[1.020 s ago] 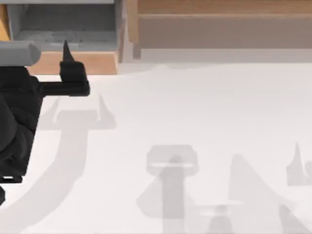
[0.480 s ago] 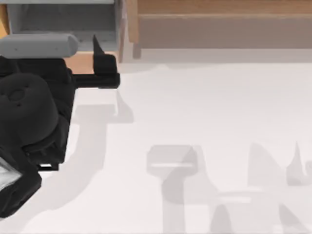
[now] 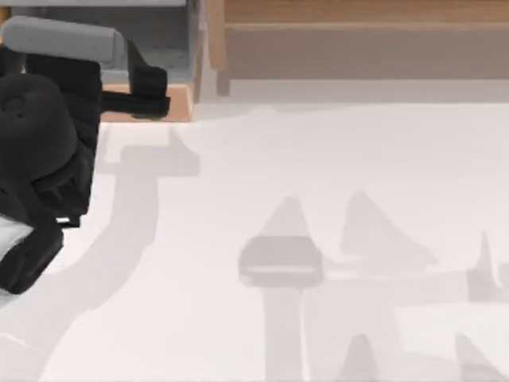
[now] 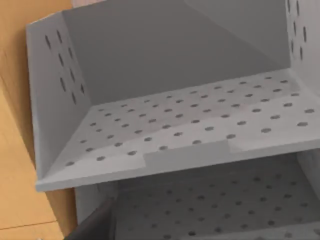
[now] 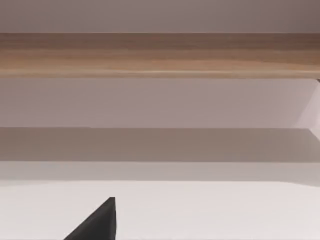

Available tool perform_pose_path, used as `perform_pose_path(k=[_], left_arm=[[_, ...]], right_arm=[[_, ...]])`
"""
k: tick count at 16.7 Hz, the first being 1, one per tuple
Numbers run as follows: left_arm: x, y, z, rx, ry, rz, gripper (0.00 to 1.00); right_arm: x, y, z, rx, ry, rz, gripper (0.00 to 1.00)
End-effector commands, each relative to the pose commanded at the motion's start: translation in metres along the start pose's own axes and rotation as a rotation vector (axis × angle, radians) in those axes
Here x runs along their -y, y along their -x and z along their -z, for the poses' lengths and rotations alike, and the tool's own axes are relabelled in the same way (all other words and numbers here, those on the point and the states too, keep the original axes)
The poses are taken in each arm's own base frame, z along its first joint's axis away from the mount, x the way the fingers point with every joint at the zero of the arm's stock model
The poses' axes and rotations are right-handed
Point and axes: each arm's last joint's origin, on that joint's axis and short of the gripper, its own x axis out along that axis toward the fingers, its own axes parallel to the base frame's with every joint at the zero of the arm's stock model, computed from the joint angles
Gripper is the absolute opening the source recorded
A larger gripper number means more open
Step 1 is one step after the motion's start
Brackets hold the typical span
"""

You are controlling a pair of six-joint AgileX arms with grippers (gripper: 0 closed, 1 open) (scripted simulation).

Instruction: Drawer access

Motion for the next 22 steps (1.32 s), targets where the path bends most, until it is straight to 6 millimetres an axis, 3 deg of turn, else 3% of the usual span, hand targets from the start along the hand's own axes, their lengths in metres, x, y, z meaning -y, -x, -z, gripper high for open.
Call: perform_pose_path(k=[4,7,10,16,19,22], left_arm=[[-0.04,-0.06,0.023,-0.016,-0.316,-0.037,1.0],[-0.085,-0.102,0.053,-0.032,-0.564,-0.05,1.0],[-0.135,-0.132,0.089,-0.041,-0.807,-0.043,1.0],[-0.214,-0.155,0.154,0.002,-1.186,0.004,1.0],[-0.234,-0.157,0.174,0.04,-1.299,0.028,1.0],[-0.242,-0.158,0.182,0.063,-1.347,0.042,1.0]], right_arm=[[0.0,0.0,0.0,0.0,0.0,0.0,1.0],[0.0,0.0,0.0,0.0,0.0,0.0,1.0],[0.0,0.0,0.0,0.0,0.0,0.0,1.0],[0.0,0.0,0.0,0.0,0.0,0.0,1.0],[0.0,0.0,0.0,0.0,0.0,0.0,1.0],[0.0,0.0,0.0,0.0,0.0,0.0,1.0]])
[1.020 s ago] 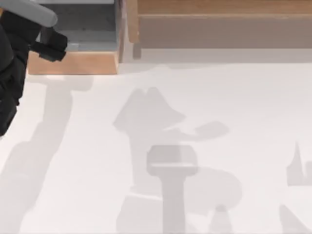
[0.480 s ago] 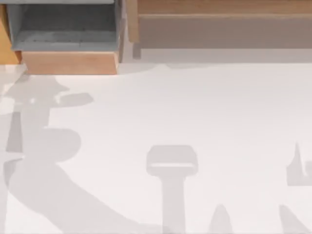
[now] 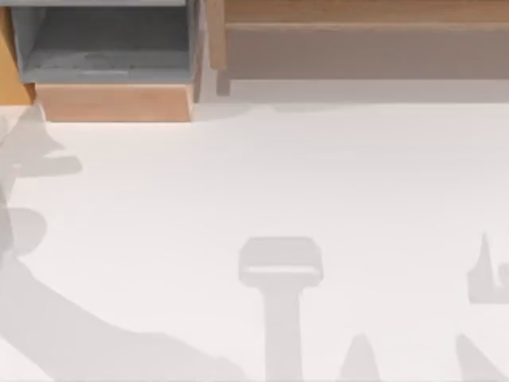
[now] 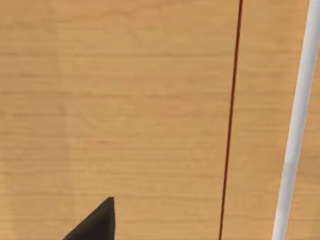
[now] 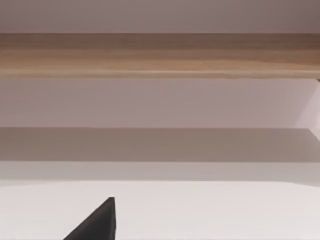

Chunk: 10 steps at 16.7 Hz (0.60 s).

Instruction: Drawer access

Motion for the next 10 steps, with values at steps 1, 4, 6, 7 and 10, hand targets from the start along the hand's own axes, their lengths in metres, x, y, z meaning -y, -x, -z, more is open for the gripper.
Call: perform_pose_path(k=[1,4,6,7,10], left_arm=[[0.0,0.0,0.0,0.001,-0.002,0.0,1.0],[0.0,0.0,0.0,0.001,-0.002,0.0,1.0],[0.0,-0.001,-0.002,0.004,0.0,0.001,1.0],[0.0,-0.003,-0.001,0.002,-0.001,0.0,1.0],[0.0,-0.016,0.0,0.001,-0.002,0.0,1.0]], right_arm=[[0.0,0.0,0.0,0.0,0.0,0.0,1.0],[0.0,0.0,0.0,0.0,0.0,0.0,1.0],[0.0,0.0,0.0,0.0,0.0,0.0,1.0],[0.0,0.0,0.0,0.0,0.0,0.0,1.0],[0.0,0.0,0.0,0.0,0.0,0.0,1.0]])
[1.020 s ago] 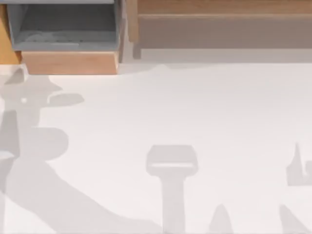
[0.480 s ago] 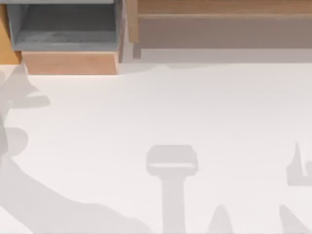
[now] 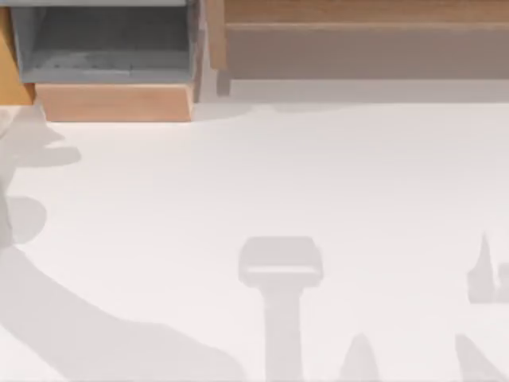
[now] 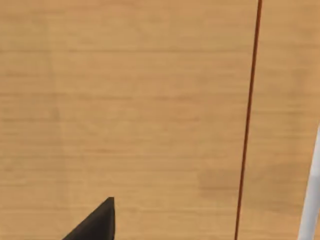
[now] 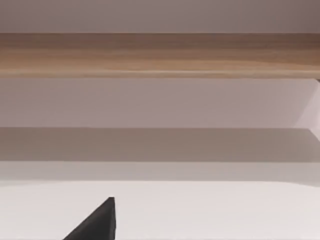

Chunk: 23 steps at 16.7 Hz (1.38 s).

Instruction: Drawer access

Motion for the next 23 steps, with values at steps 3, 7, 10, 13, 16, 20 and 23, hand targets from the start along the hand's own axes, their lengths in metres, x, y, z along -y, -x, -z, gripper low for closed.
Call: perform_pose_path(k=[3,7,10,13,16,20,23], left_arm=[[0.0002,-0.009,0.0002,0.0,0.0,0.0,1.0],[0.0002,-0.0091,0.0003,0.0,0.0,0.0,0.92],[0.0002,-0.0091,0.0003,0.0,0.0,0.0,0.7],[0.0002,-0.0091,0.0003,0.0,0.0,0.0,0.47],[0.0002,-0.0091,0.0003,0.0,0.0,0.0,0.25],[0.0002,-0.0091,0.0003,0.0,0.0,0.0,0.0],[0.0002,-0.0091,0.0003,0.0,0.0,0.0,0.0]], right_arm=[[0.0,0.0,0.0,0.0,0.0,0.0,1.0],[0.0,0.0,0.0,0.0,0.0,0.0,1.0],[0.0,0.0,0.0,0.0,0.0,0.0,1.0],[0.0,0.0,0.0,0.0,0.0,0.0,1.0],[0.0,0.0,0.0,0.0,0.0,0.0,1.0],[0.0,0.0,0.0,0.0,0.0,0.0,1.0],[0.0,0.0,0.0,0.0,0.0,0.0,1.0]])
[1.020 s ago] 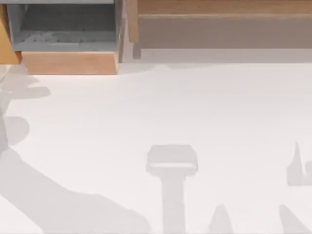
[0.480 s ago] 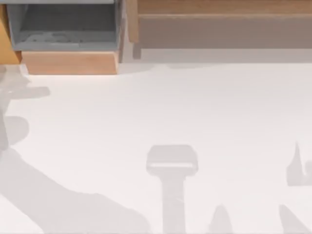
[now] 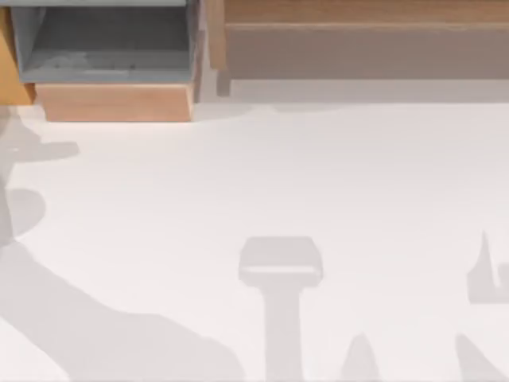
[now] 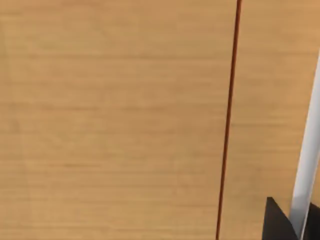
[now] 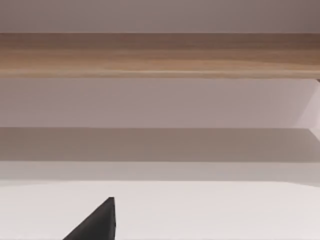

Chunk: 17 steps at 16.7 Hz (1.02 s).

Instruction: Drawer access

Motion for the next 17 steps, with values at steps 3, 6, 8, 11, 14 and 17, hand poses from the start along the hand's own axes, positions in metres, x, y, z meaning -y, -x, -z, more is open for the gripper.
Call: perform_pose_path(k=[3,6,8,11,14,17], left_arm=[[0.0,0.0,0.0,0.0,0.0,0.0,0.0],[0.005,0.001,0.002,-0.004,0.012,0.016,0.0],[0.002,0.008,0.003,-0.007,0.006,0.006,0.0],[0.003,0.024,0.003,-0.002,0.011,0.011,0.0],[0.008,0.039,0.002,-0.003,0.022,0.029,0.0],[0.007,0.057,0.002,-0.003,0.018,0.025,0.0]], right_arm=[[0.0,0.0,0.0,0.0,0.0,0.0,1.0],[0.0,0.0,0.0,0.0,0.0,0.0,1.0],[0.0,0.0,0.0,0.0,0.0,0.0,1.0],[0.0,0.0,0.0,0.0,0.0,0.0,1.0],[0.0,0.0,0.0,0.0,0.0,0.0,1.0],[0.0,0.0,0.0,0.0,0.0,0.0,1.0]])
